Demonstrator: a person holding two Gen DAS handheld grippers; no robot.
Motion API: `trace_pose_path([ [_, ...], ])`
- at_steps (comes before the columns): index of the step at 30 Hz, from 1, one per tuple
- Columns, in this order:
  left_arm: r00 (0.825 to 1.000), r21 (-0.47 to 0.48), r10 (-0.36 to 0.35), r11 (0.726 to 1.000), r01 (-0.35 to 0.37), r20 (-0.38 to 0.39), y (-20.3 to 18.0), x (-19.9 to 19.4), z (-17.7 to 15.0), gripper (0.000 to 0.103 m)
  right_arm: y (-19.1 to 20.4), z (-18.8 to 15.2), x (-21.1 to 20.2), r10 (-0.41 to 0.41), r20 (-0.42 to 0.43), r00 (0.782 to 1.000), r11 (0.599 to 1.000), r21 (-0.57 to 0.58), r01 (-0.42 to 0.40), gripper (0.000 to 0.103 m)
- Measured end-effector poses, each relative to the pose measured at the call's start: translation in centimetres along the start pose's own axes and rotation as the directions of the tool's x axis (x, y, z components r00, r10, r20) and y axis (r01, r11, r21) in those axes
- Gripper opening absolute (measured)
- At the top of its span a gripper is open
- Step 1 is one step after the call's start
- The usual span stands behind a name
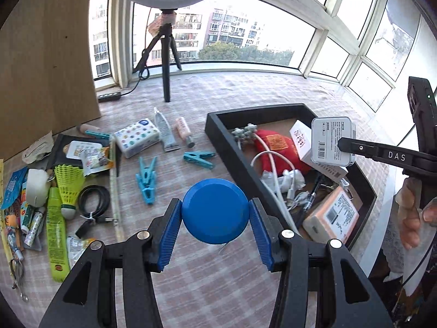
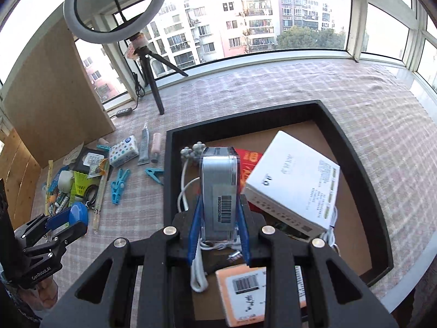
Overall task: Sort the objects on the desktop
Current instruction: 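Carry the blue lid and white box into the tray and open both grippers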
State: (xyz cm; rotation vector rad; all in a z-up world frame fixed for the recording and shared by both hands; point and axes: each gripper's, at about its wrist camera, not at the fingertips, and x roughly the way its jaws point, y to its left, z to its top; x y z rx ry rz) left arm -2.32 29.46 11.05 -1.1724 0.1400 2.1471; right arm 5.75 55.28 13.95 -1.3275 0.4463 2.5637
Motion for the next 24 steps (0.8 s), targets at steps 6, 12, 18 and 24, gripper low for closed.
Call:
trace_pose_path([
  [6, 0.998, 0.034, -0.061, 0.998, 0.061, -0.001, -7.8, 2.2, 1.6, 0.048, -7.4, -0.8, -1.5, -0.039, -0.024, 0.999, 0.998, 0.045, 0.04, 0.024],
  [12, 0.996, 0.049, -0.088, 0.995, 0.088, -0.004, -13.4, 4.4, 2.9, 0.048, -11.8, -1.1, -2.6, -0.013, -0.034, 0.999, 0.999, 0.041, 0.014, 0.025],
  [18, 0.999, 0.04, -0.045, 0.998, 0.045, -0.01, -16.1, 5.2, 3.7, 0.058, -11.6, -0.8, -4.4, -0.019, 0.035, 0.999, 0.999, -0.042, 0.021, 0.045],
  [24, 1.0, 0.001, -0.005, 1.0, 0.005, -0.009, -14.7, 4.5, 3.4, 0.058, -10.8, -0.4, -3.5, 0.034, 0.016, 0.999, 0.998, -0.044, -0.033, 0.045],
])
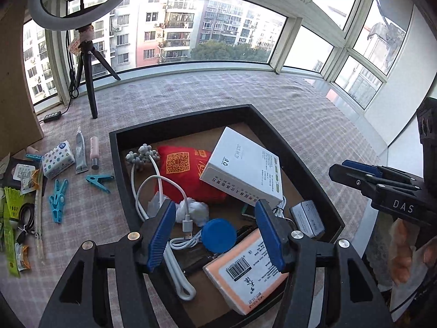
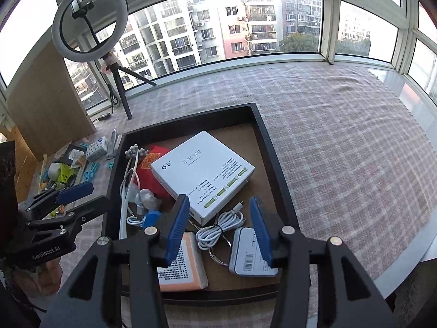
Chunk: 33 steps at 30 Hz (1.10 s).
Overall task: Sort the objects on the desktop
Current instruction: 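Carry the blue lid and white box into the tray and open both grippers, then grasp the yellow shuttlecock with the left gripper while the right grasps blue clothespins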
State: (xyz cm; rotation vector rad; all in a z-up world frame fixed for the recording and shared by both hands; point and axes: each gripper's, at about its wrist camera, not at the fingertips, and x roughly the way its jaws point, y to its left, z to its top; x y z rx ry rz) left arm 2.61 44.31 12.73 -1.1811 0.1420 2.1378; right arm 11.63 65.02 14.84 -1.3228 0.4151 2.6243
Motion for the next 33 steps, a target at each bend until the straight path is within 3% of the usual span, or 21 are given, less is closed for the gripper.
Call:
trace_pose_path([
  [8, 0.999, -0.098, 0.046, 0.994, -0.047, -0.009, 7.7, -2.3, -1.8, 0.051, 4.6, -0.7, 1.3, 0.037, -0.028, 0.999, 0.999, 0.018, -0.036, 0.045],
  [22, 0.975, -0.234, 0.22, 0.947, -0.218, -0.017, 25.8, -7.9, -5.4, 0.048, 20.4, -0.4, 6.6, 0.13, -0.096, 0.987, 0.986, -0.093, -0.139, 0.045],
  [29, 0.969, -0.28, 0.24, 0.928, -0.245, -0.055, 33.3, -7.1, -5.3, 0.047, 26.8, -0.6, 11.6, 0.14, -0.174, 0.975, 0.984, -0.088, -0.157, 0.045],
  [33, 0.97, -0.274, 0.232, 0.931, -0.243, -0.071, 35.7, -5.3, -4.5, 0.045, 29.6, -0.9, 14.5, 0.129, -0.214, 0.968, 0.984, -0.092, -0.151, 0.045],
])
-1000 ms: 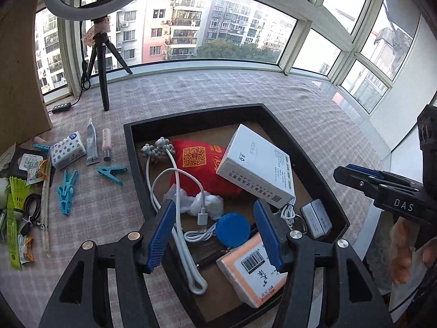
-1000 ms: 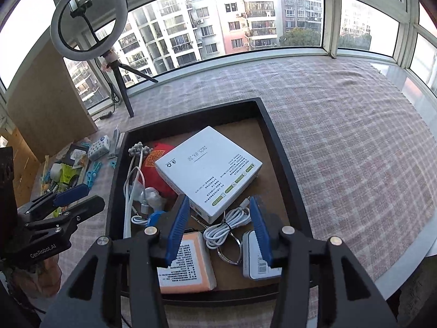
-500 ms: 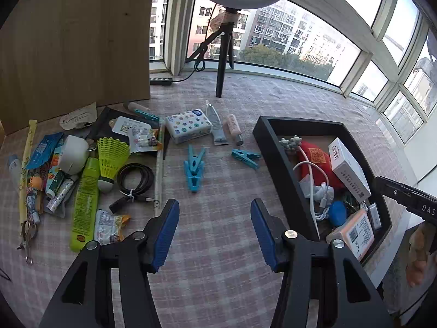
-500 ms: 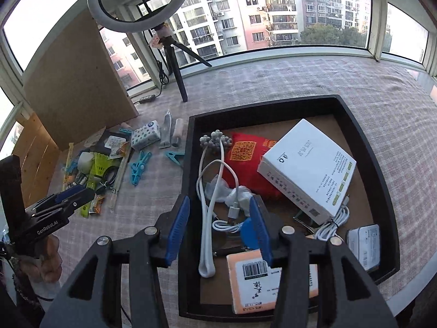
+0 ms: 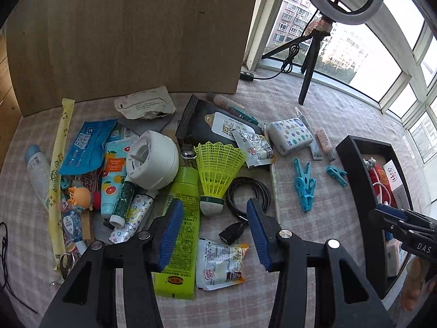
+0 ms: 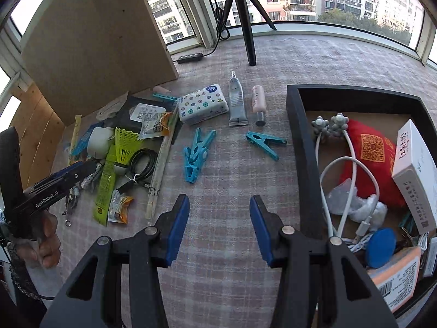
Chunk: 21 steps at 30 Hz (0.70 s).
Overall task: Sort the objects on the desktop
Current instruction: 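Grasp the yellow shuttlecock with the left gripper while the right grasps blue clothespins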
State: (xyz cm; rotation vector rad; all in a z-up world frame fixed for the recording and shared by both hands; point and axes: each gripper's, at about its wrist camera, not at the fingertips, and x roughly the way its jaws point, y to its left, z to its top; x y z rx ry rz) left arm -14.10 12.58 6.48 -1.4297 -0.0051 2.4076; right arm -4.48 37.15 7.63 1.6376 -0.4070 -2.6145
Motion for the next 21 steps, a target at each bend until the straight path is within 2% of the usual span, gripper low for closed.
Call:
trace_pose_path([
  [8, 0.999, 0.045, -0.008, 0.999, 0.01, -0.054, -0.3, 4.3, 1.5, 0.042, 1.8, 1.8, 4.4, -0.03, -0.039, 0.999, 1.0, -0.003, 0.03, 0.044],
  [10, 0.998, 0.043, -0.013, 0.999, 0.016, -0.067, -0.4, 5.1, 1.6, 0.04, 1.8, 2.1, 5.1, -0.034, -0.049, 0.998, 0.999, -0.003, 0.034, 0.04],
  [18, 0.998, 0.07, 0.008, 0.998, -0.003, -0.069, -1.5, 6.3, 1.7, 0.038, 2.0, 2.9, 7.9, -0.042, -0.098, 0.994, 0.999, -0.002, 0.042, 0.036],
  [21, 0.997, 0.046, -0.003, 0.999, 0.007, -0.076, -1.0, 6.7, 1.9, 0.037, 2.4, 3.3, 8.6, -0.051, -0.103, 0.993, 0.999, -0.013, 0.05, 0.036],
])
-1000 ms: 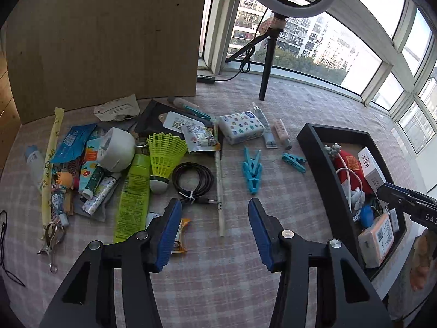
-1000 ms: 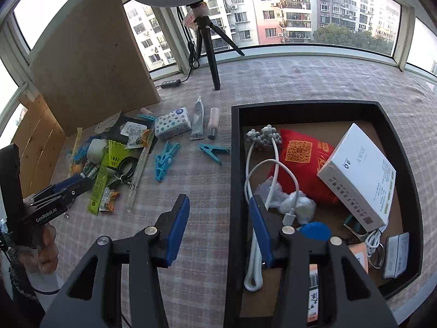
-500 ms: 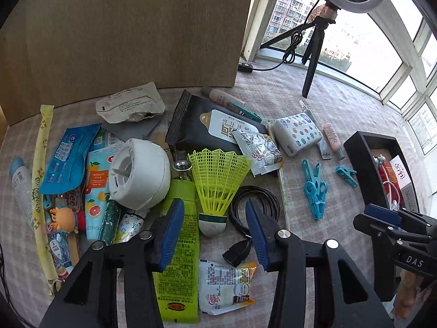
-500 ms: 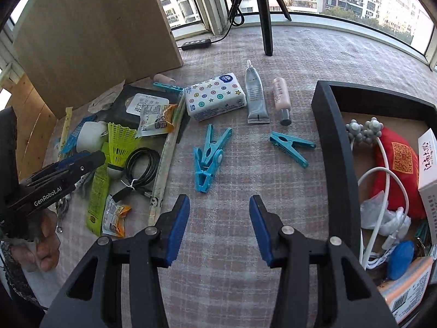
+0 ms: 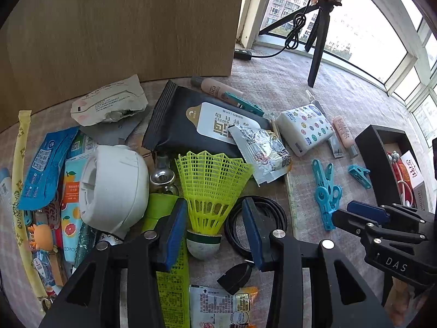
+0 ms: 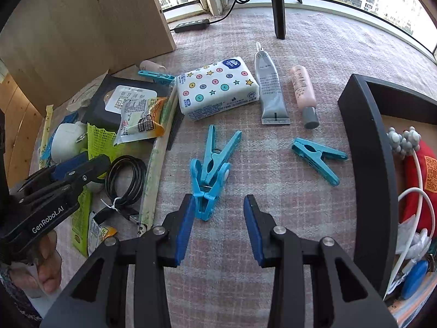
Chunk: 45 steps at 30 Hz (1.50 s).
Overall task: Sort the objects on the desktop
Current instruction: 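Grasp the yellow shuttlecock with the left gripper while the right grasps blue clothespins, then carry the shuttlecock and clothespins into the tray and release both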
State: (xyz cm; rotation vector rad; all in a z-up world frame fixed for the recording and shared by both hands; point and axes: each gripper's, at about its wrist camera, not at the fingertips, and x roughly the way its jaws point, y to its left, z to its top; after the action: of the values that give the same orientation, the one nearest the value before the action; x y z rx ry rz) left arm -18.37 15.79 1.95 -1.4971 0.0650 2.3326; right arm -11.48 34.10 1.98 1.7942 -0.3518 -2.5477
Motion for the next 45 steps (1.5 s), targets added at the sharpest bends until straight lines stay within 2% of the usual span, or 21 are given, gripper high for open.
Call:
trace_pose_path([
  [5, 1.0, -0.003, 0.018, 1.0, -0.018, 0.0, 0.1, 0.4, 0.1, 0.032, 0.9, 0.6, 1.1, -0.017, -0.015, 1.0, 0.999, -0.034, 0.016, 0.036],
  [6, 1.0, -0.002, 0.023, 1.0, -0.023, 0.001, 0.1, 0.4, 0.1, 0.031, 1.1, 0.7, 1.1, -0.025, -0.011, 1.0, 0.999, -0.044, 0.024, 0.034],
  [7, 1.0, -0.006, 0.026, 1.0, -0.026, 0.004, 0.2, 0.4, -0.1, 0.029, 1.2, 0.7, 1.2, -0.036, -0.01, 0.999, 0.998, -0.052, 0.036, 0.026],
  [8, 1.0, -0.014, 0.024, 1.0, -0.024, 0.007, 0.3, 0.3, -0.1, 0.028, 1.2, 0.7, 1.2, -0.038, -0.013, 0.999, 0.998, -0.057, 0.038, 0.024],
  [13, 1.0, -0.024, 0.012, 1.0, -0.011, 0.017, 0.5, -0.3, -0.6, 0.026, 0.5, 0.1, 0.6, -0.009, -0.032, 0.999, 0.998, -0.063, 0.007, 0.023],
  [21, 0.999, -0.038, -0.011, 0.999, 0.014, 0.053, 0.8, -3.4, -2.6, 0.025, -1.3, -2.6, -2.8, 0.056, 0.001, 0.998, 0.996, -0.074, -0.055, 0.023],
  [27, 0.996, -0.047, -0.046, 0.998, 0.05, 0.076, 0.1, -5.7, -3.4, 0.025, -3.2, -4.2, -6.2, 0.062, 0.05, 0.997, 0.997, -0.048, -0.059, 0.023],
  [33, 0.989, 0.005, -0.103, 0.995, 0.103, 0.104, -3.8, -7.6, -3.5, 0.025, -6.6, -5.0, -9.1, 0.017, 0.113, 0.994, 1.0, 0.006, -0.018, 0.023],
  [37, 0.981, 0.062, -0.16, 0.986, 0.154, 0.11, -8.0, -8.1, -2.9, 0.025, -10.0, -5.7, -11.7, -0.02, 0.159, 0.987, 0.998, 0.057, 0.011, 0.023],
  [45, 0.953, 0.203, -0.294, 0.94, 0.275, 0.071, -18.6, -8.4, -2.3, 0.025, -19.1, -7.3, -16.6, -0.141, 0.213, 0.967, 0.972, 0.218, 0.093, 0.023],
])
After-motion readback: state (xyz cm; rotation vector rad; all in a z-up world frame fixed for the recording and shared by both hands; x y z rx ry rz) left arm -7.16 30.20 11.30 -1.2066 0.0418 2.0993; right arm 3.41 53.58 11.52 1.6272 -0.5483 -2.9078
